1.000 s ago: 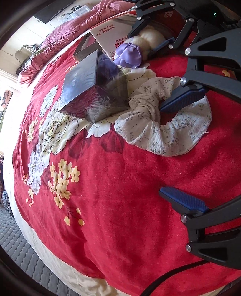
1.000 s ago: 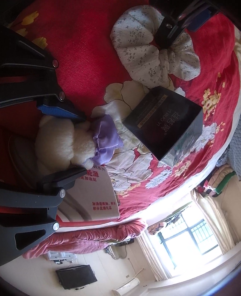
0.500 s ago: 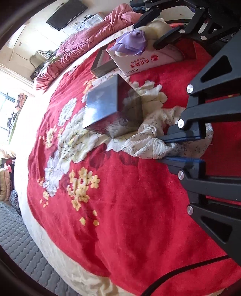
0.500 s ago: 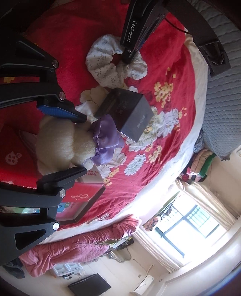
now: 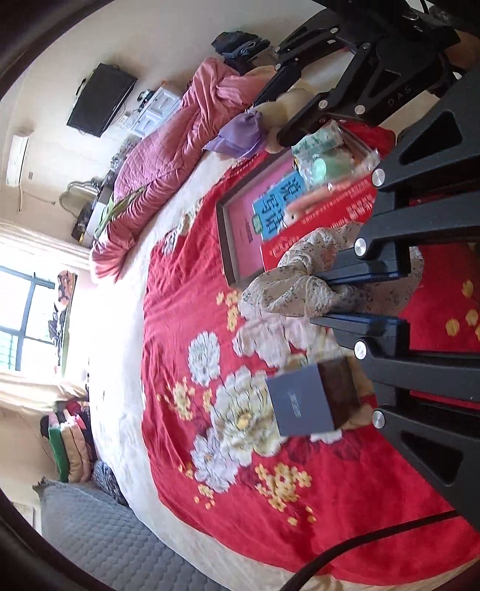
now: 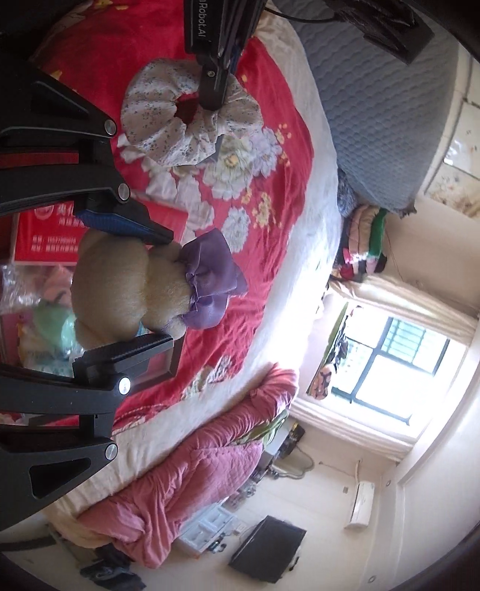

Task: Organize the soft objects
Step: 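Carry the scrunchie with the left gripper while the right carries the bear toward the tray, then lower the scrunchie into the tray and open the left gripper while the right releases the bear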

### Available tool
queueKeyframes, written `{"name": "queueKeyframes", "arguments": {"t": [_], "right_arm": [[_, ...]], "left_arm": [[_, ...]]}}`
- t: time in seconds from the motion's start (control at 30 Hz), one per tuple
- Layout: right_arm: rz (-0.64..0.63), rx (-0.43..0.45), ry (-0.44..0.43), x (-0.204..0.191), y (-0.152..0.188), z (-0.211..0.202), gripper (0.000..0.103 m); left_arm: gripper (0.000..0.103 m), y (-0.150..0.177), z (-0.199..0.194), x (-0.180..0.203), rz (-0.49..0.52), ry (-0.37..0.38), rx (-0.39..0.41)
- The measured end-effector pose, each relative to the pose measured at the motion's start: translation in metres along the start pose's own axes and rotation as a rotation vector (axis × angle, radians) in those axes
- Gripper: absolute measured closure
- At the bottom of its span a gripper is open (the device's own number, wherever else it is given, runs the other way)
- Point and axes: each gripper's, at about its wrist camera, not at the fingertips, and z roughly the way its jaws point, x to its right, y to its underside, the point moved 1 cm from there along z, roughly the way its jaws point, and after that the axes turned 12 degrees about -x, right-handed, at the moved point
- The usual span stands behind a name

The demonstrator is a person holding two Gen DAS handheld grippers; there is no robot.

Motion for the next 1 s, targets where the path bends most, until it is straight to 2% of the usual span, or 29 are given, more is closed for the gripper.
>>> {"name": "queueKeyframes", "arguments": {"t": [0.23, 0.47, 0.7, 1.0], "right_arm": [[0.153, 0.0, 0.034, 0.073, 0.02, -0.006, 0.052], [0.276, -0.015, 0.039, 0.128, 0.044, -0.002, 0.052], [0.376, -0.062, -0.008, 0.154, 0.061, 0.019, 0.052], [0.481, -0.188, -0.138, 0.165, 0.084, 0.068, 0.052]], "left_arm": [[0.09, -0.028, 0.019, 0.073, 0.089, 0.022, 0.007], [0.089, -0.035, 0.049, 0.12, 0.148, 0.026, -0.024], [0.09, -0.037, 0.079, 0.138, 0.164, 0.004, -0.061], [0.089, -0.032, 0.111, 0.144, 0.176, -0.023, -0.121]]}}
